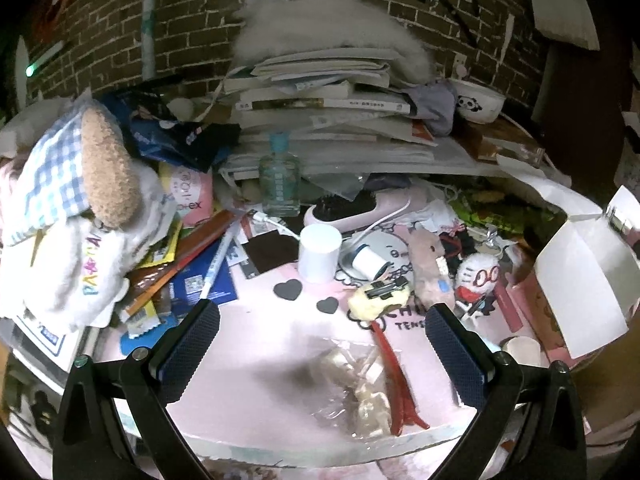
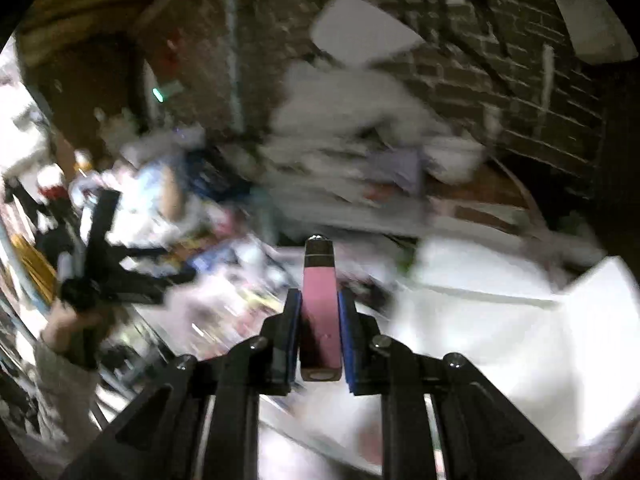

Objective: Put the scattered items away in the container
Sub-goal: 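Carry the pink tube with the right gripper into the white box and release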

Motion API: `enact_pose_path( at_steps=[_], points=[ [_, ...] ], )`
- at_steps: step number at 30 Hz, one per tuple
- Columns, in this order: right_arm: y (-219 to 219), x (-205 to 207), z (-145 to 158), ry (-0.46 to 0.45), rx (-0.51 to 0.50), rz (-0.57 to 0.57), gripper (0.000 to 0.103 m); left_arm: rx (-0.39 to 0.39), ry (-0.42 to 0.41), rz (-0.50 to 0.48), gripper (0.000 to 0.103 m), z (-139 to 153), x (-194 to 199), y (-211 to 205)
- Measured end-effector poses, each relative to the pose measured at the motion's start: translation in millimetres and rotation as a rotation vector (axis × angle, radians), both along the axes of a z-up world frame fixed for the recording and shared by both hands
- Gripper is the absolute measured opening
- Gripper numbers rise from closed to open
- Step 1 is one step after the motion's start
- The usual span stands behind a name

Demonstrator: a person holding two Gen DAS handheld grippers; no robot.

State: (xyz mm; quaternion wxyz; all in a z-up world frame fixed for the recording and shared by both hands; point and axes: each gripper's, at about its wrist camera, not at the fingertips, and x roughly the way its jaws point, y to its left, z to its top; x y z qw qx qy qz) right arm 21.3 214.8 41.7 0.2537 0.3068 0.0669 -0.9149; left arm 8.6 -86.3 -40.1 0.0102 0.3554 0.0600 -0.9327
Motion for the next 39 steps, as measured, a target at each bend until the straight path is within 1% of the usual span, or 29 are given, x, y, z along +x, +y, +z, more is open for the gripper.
enact_pose_path(
  at_steps=[2,5,8,10,12,14,16,19,21,23,24,27,29,30,31,32,33,35,36,37,38,39],
  points=[
    [18.4,-10.0,0.7,-0.075,0.071,-0.056,0.015,0.001,0.015,0.003,0.103,-1.3,0.6,1.0],
    [35.4,-27.4,-7.7,-0.155,0.167,-0.123,0.015,-0.038,0.040,0.006,0.103,-2.7,0.8,5.0],
    [47.2,-46.7,-24.1,-0.254,0.205,-0.142,0.015,-0.084,0.017,0.008,0.103,-6.5,-2.9,9.5],
    [51.1,-60.2,-37.4,-0.319,0.233,-0.147,0.015,-0.096,-0.002,0.009,0.103,-10.1,-5.7,11.3],
    [51.2,-71.8,-48.1,-0.372,0.262,-0.151,0.015,-0.080,-0.034,0.008,0.103,-15.9,-9.3,10.9],
    [49.8,-83.6,-58.0,-0.421,0.293,-0.155,0.015,-0.055,-0.049,-0.002,0.103,-21.6,-10.2,9.0],
    [51.3,-91.1,-65.9,-0.462,0.315,-0.160,0.015,-0.030,-0.055,0.001,0.103,-26.3,-9.6,4.7],
    [49.8,-98.1,-77.2,-0.500,0.354,-0.161,0.015,-0.001,-0.055,0.035,0.103,-31.8,-9.1,-5.5],
    [51.0,-100.5,-81.5,-0.517,0.353,-0.164,0.016,0.039,-0.043,0.032,0.103,-34.1,-7.5,-12.8],
    [52.2,-101.7,-82.0,-0.518,0.347,-0.166,0.016,0.084,-0.038,0.004,0.103,-36.7,-5.6,-17.3],
    [53.1,-101.9,-81.9,-0.511,0.355,-0.172,0.016,0.090,-0.041,-0.002,0.103,-38.3,-5.3,-18.3],
    [55.2,-103.8,-85.1,-0.523,0.382,-0.184,0.017,0.047,-0.055,-0.007,0.102,-43.3,-5.5,-15.2],
    [56.5,-103.6,-83.0,-0.518,0.379,-0.190,0.018,0.039,-0.071,-0.023,0.102,-48.3,-5.8,-12.5],
    [56.7,-102.8,-79.1,-0.504,0.374,-0.193,0.022,0.038,-0.078,-0.029,0.102,-50.4,-6.0,-11.9],
    [56.3,-101.3,-73.3,-0.482,0.370,-0.195,0.029,0.033,-0.084,-0.035,0.102,-52.6,-6.2,-10.6],
    [55.7,-99.4,-66.8,-0.452,0.366,-0.200,0.052,0.026,-0.090,-0.040,0.102,-54.7,-5.5,-9.0],
    [56.2,-96.6,-58.4,-0.411,0.357,-0.209,0.066,0.020,-0.093,-0.046,0.102,-56.0,-4.3,-7.8],
    [55.6,-88.8,-36.9,-0.325,0.318,-0.217,0.067,0.018,-0.088,-0.056,0.102,-57.4,-0.8,-6.5],
    [54.3,-85.2,-27.9,-0.297,0.290,-0.215,0.067,0.022,-0.082,-0.065,0.102,-57.7,1.1,-5.7],
    [51.7,-81.5,-19.2,-0.264,0.247,-0.211,0.067,0.025,-0.079,-0.076,0.102,-58.2,2.6,-4.4],
    [47.9,-74.5,-7.3,-0.215,0.178,-0.200,0.069,0.022,-0.078,-0.086,0.102,-59.0,3.9,-2.2],
    [42.5,-66.6,3.6,-0.172,0.111,-0.181,0.076,0.016,-0.080,-0.094,0.102,-60.1,4.8,0.3]
  ],
)
